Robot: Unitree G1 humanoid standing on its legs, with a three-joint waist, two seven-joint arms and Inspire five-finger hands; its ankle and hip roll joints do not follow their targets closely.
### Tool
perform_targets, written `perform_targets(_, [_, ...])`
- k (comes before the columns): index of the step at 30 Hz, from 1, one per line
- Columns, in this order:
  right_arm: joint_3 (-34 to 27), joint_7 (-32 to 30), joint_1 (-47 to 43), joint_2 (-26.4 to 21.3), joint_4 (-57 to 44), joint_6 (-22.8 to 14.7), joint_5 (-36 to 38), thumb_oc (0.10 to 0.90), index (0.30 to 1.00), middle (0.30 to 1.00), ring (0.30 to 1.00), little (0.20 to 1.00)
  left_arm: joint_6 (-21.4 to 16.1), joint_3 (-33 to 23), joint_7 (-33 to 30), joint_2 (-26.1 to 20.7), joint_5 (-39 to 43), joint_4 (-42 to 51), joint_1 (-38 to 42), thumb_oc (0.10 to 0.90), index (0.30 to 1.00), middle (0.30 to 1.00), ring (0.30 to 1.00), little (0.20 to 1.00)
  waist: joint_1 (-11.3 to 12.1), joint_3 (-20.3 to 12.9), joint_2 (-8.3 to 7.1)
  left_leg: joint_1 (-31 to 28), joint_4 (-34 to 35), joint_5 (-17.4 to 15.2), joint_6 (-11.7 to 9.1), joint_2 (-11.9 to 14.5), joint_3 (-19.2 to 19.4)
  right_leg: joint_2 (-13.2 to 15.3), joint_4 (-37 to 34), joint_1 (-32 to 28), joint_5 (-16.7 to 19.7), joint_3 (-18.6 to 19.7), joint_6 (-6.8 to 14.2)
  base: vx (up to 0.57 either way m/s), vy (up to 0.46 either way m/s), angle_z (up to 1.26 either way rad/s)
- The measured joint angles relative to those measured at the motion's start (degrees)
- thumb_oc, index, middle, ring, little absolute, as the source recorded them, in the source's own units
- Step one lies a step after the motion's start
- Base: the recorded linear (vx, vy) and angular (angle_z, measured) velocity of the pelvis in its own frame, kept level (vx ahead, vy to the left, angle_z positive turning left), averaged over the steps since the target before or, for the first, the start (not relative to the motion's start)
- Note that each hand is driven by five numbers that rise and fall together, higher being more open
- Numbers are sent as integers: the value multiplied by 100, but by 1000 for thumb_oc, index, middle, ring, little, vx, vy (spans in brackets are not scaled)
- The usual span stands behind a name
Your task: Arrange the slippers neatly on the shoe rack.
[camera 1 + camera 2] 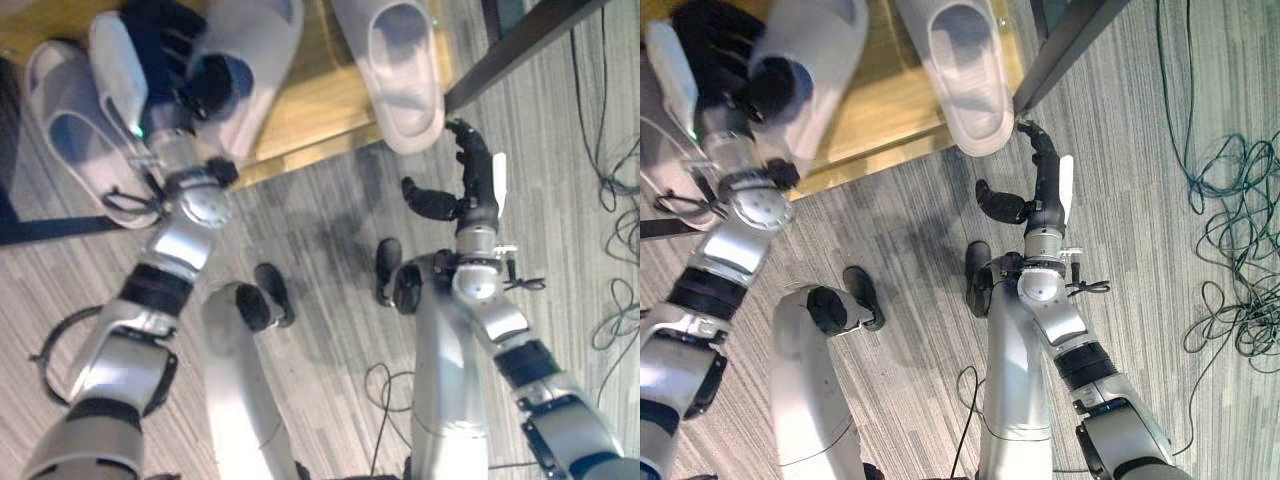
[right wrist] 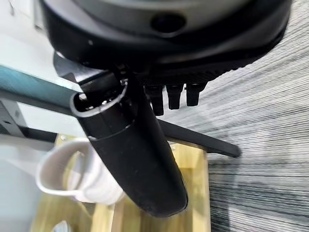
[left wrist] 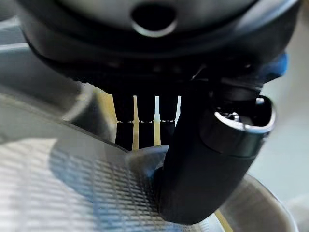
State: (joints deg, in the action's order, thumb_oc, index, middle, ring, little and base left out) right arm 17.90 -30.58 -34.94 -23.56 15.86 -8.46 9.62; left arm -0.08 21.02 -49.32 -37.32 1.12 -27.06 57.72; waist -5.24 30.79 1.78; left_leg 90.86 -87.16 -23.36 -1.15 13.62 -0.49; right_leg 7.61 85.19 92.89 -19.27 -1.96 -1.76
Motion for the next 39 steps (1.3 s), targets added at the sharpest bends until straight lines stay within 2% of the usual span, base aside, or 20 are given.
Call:
perform_targets(6, [-230,32,310,-33,-484,22,-110,800,900,900,900,900,-7,129,-44,-5,71,-181,195,400,300,300,300,300,11,13,-7,66,-183,-80,-25,48,-47,-107,141,84,-23,20,-18,9,11,-5])
perform_targets(9, [-287,43,698,-443,-866,-146,-554,800,900,900,900,900,-7,130,-44,-5,76,-157,153,400,300,300,300,300,39,18,-7,117,-432,-209,-47,50,-155,-166,351,96,-109,16,56,49,23,-6])
perform_targets(11, [-487,41,986,-685,-1160,-223,-698,800,900,900,900,900,-8,68,-57,-16,81,-85,45,400,300,300,300,300,49,18,-6,146,-690,-352,-46,93,-197,-203,559,123,-194,25,71,44,39,-14])
perform_targets(17, [-934,2,1298,-967,-1603,-286,-736,800,900,900,900,900,-14,-69,-143,-19,81,134,-350,400,300,300,300,300,-49,22,1,213,-1406,-736,-20,201,-293,-322,1108,204,-396,98,156,37,50,-15])
perform_targets(19, [-976,1,1391,-1135,-1602,-289,-734,800,900,900,900,900,-25,-90,-133,-51,82,308,-595,400,300,300,300,300,-61,31,13,210,-1930,-978,-60,218,-385,-356,1596,224,-558,160,234,75,76,-11])
perform_targets(21, [-979,-1,1415,-1170,-1605,-299,-734,800,900,900,900,900,-25,-90,-130,-95,86,333,-669,400,300,300,300,300,-65,38,23,210,-2223,-1146,-21,222,-447,-352,1884,250,-681,195,217,54,34,-3])
perform_targets(22, [-985,-3,1415,-1183,-1605,-308,-734,800,900,900,900,900,-26,-95,-130,-100,86,344,-671,591,587,587,587,587,-62,45,31,215,-2268,-1173,-26,221,-447,-350,1936,269,-722,219,202,47,27,-1])
perform_targets(23, [-975,-1,1389,-1191,-1599,-307,-732,800,900,900,900,900,-31,-101,-121,-131,93,362,-681,745,818,818,818,818,-55,48,38,225,-2324,-1194,-42,216,-435,-349,2006,296,-749,243,263,40,24,1])
perform_targets(24, [-947,14,1380,-1263,-1592,-306,-732,800,900,900,900,900,-32,-79,5,-213,102,382,-718,800,900,900,900,900,-77,56,45,204,-2465,-1252,-10,201,-453,-351,2152,297,-782,282,218,49,35,-1])
perform_targets(25, [-951,12,1329,-1339,-1587,-305,-730,800,900,900,900,900,-33,-84,56,-276,157,427,-718,800,900,900,900,900,-66,57,48,203,-2595,-1307,-63,202,-478,-352,2276,316,-830,293,272,51,35,-1])
perform_targets(27, [-877,24,1173,-1426,-1534,-280,-721,800,900,900,900,900,-42,-26,239,-413,329,461,-711,800,900,900,900,900,-94,58,48,196,-2810,-1380,-66,203,-527,-350,2494,320,-875,306,250,63,61,-1])
perform_targets(29, [-712,105,911,-1606,-1495,-197,-708,800,900,900,900,900,-46,28,507,-598,525,483,-673,800,900,900,900,900,-65,67,52,150,-3224,-1578,-171,137,-686,-373,2889,315,-1006,315,273,56,59,-6])
perform_targets(30, [-694,145,842,-1621,-1497,-195,-708,800,900,900,900,900,-48,28,551,-634,548,483,-662,800,900,900,900,900,-52,67,53,143,-3305,-1651,-152,133,-706,-383,2967,325,-1070,315,237,33,47,-8])
perform_targets(33, [-486,286,633,-1725,-1510,-151,-651,800,900,900,900,900,-64,148,798,-814,822,475,-632,800,900,900,900,900,-53,66,53,119,-3590,-1777,-207,119,-791,-404,3244,331,-1178,344,310,38,38,-2])
perform_targets(34, [-440,349,619,-1758,-1514,-115,-625,800,900,900,900,900,-73,207,939,-861,989,453,-602,800,900,900,900,900,-59,67,53,102,-3716,-1857,-154,116,-793,-399,3373,327,-1223,382,259,0,0,0])
perform_targets(39, [-247,522,598,-1786,-1509,40,-602,800,900,900,900,900,-184,214,1048,-868,1218,452,-597,800,900,900,900,900,-16,67,54,53,-3905,-2004,-166,113,-760,-415,3561,356,-1299,484,332,5,14,0])
